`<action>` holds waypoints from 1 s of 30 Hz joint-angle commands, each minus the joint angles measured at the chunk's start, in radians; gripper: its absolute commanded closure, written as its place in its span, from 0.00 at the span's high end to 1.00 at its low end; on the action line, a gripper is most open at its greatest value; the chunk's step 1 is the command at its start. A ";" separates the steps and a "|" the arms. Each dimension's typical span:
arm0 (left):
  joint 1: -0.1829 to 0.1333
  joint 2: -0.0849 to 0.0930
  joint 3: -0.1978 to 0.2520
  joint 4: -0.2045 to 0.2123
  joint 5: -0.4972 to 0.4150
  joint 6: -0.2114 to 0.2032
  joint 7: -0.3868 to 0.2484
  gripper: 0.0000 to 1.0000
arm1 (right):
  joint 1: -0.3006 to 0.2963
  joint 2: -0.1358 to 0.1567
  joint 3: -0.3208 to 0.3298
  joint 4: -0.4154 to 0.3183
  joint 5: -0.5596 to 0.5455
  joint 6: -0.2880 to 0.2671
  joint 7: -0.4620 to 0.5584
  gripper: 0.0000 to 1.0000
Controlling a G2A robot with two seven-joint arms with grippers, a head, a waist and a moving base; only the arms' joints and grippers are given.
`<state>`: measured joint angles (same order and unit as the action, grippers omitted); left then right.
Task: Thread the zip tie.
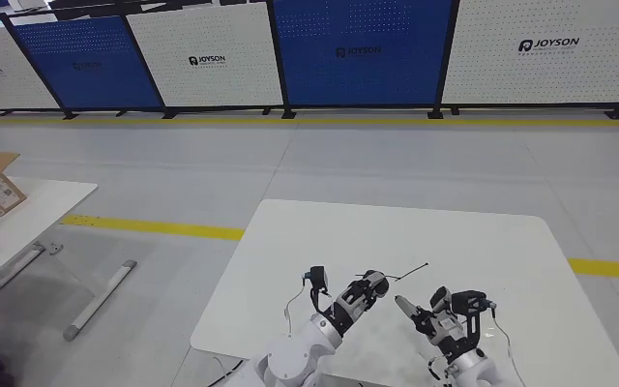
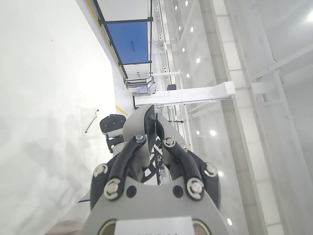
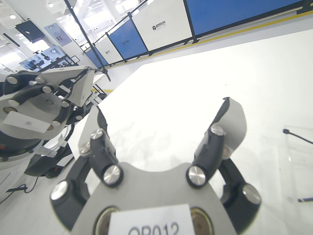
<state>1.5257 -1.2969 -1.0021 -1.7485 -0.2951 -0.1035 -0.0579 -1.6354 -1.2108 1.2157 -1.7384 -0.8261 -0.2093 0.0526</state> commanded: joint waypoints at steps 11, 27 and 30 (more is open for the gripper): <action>0.003 0.000 0.018 -0.006 0.033 0.009 -0.009 0.00 | 0.020 -0.002 -0.021 0.004 -0.005 -0.035 0.031 0.32; 0.001 0.001 0.028 -0.002 0.051 0.015 -0.007 0.00 | 0.014 0.000 -0.021 -0.008 -0.028 -0.075 0.025 0.32; 0.002 0.001 0.030 -0.001 0.056 0.013 -0.006 0.00 | 0.011 0.000 -0.020 -0.011 -0.027 -0.080 0.010 0.31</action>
<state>1.5277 -1.2962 -0.9727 -1.7494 -0.2412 -0.0897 -0.0643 -1.6236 -1.2107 1.1948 -1.7486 -0.8535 -0.2878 0.0668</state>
